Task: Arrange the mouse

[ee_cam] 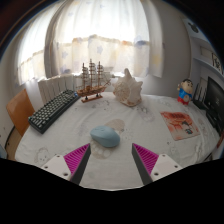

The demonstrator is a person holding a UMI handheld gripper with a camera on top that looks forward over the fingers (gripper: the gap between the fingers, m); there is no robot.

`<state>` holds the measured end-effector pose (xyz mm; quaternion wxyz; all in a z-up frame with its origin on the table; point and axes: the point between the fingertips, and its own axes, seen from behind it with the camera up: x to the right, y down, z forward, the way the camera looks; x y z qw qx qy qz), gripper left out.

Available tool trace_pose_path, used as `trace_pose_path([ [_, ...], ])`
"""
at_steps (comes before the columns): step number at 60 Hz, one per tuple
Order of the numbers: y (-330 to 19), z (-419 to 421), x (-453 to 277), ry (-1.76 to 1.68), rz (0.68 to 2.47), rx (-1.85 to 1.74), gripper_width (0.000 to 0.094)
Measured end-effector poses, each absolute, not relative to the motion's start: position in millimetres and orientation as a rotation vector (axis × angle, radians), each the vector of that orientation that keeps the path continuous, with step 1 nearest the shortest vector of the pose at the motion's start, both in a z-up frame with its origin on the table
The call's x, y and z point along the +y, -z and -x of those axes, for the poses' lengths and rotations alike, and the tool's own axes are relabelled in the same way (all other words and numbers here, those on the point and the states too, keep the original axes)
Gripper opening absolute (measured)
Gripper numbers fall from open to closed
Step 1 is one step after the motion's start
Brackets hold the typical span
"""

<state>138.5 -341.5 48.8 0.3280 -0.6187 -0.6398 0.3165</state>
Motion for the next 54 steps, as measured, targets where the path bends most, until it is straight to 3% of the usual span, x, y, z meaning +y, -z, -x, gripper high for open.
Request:
trace_pose_path([
  [14,-9.1,-91.2,-342.9,-0.841,1.629,-1.669,0.0855],
  [42,5.6,-10.0,-329.3,-0.798,1.642,-1.686,0.0846],
  [46,7.8,-4.7,-328.3,-0.803,1.656,-1.677,0.0758],
  [51,9.5,-3.0,-333.5,-0.828,1.671,-1.680,0.0489],
  [54,8.1,-3.9,-332.6,-0.819,1.659,-1.682,0.0472],
])
